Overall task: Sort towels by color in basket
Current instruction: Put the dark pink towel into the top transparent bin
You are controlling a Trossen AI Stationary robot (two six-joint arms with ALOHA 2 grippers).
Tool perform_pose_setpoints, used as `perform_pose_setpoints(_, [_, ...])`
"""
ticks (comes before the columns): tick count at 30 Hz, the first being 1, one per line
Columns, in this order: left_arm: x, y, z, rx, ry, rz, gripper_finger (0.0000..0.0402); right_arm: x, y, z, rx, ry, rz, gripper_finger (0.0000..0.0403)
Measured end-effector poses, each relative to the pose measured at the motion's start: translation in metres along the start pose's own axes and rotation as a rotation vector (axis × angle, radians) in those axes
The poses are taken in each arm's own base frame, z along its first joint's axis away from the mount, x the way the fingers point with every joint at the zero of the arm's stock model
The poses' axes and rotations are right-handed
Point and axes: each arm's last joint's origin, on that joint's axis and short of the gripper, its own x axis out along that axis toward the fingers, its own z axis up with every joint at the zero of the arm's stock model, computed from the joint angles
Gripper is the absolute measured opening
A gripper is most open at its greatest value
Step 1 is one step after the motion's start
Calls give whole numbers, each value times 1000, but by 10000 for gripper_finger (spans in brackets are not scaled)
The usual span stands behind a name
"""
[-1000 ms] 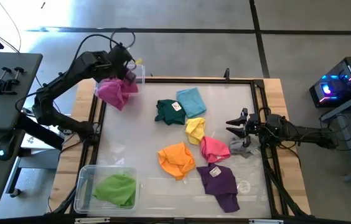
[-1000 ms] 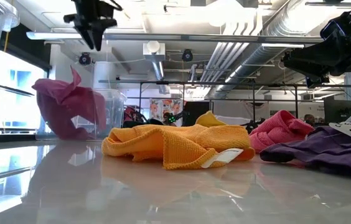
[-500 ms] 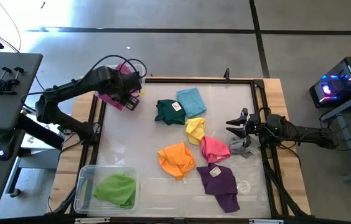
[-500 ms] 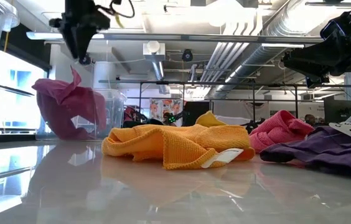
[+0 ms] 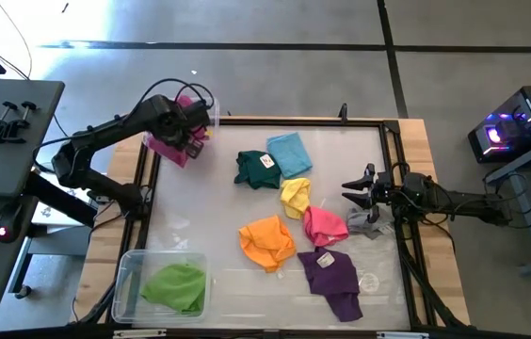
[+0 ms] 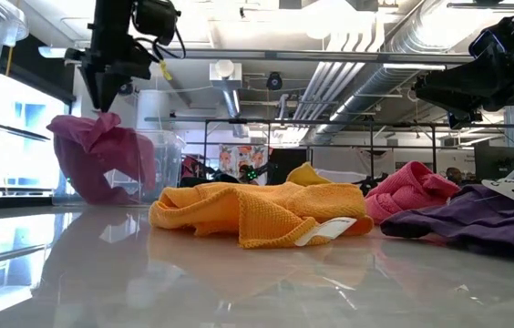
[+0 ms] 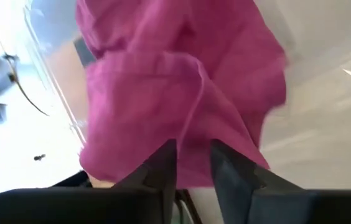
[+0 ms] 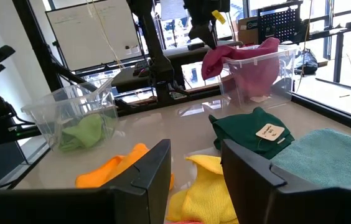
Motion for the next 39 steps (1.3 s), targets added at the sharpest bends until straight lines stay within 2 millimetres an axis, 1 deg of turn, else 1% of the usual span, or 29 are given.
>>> perform_pose_setpoints(5, [3,3,6,31,-21,-13,13,0,0,0,0,0,0,138])
perform_pose_setpoints(7, [3,4,6,37,-4,-42,4,0,0,0,0,0,0,138])
perform_pose_setpoints(11, [4,5,4,35,17,-38,19,0,0,0,0,0,0,138])
perform_pose_setpoints(14, [3,6,2,42,31,-25,39,0,0,0,0,0,0,138])
perform_pose_setpoints(22, [2,5,2,-14,55,-94,140,0,0,0,0,0,0,138])
perform_pose_setpoints(24, [2,4,3,-23,36,-104,160,0,0,0,0,0,0,138])
perform_pose_setpoints(26, [2,3,5,-32,22,-119,171,0,0,0,0,0,0,138])
perform_pose_setpoints(29, [3,2,9,-53,15,-176,174,0,0,0,0,0,0,138])
perform_pose_setpoints(31, [4,3,10,-66,18,-200,169,0,0,0,0,0,0,138])
perform_pose_setpoints(37, [9,9,12,-104,58,-169,136,0,0,0,0,0,0,138])
perform_pose_setpoints(39, [10,11,13,-117,60,-165,131,0,0,0,0,0,0,138])
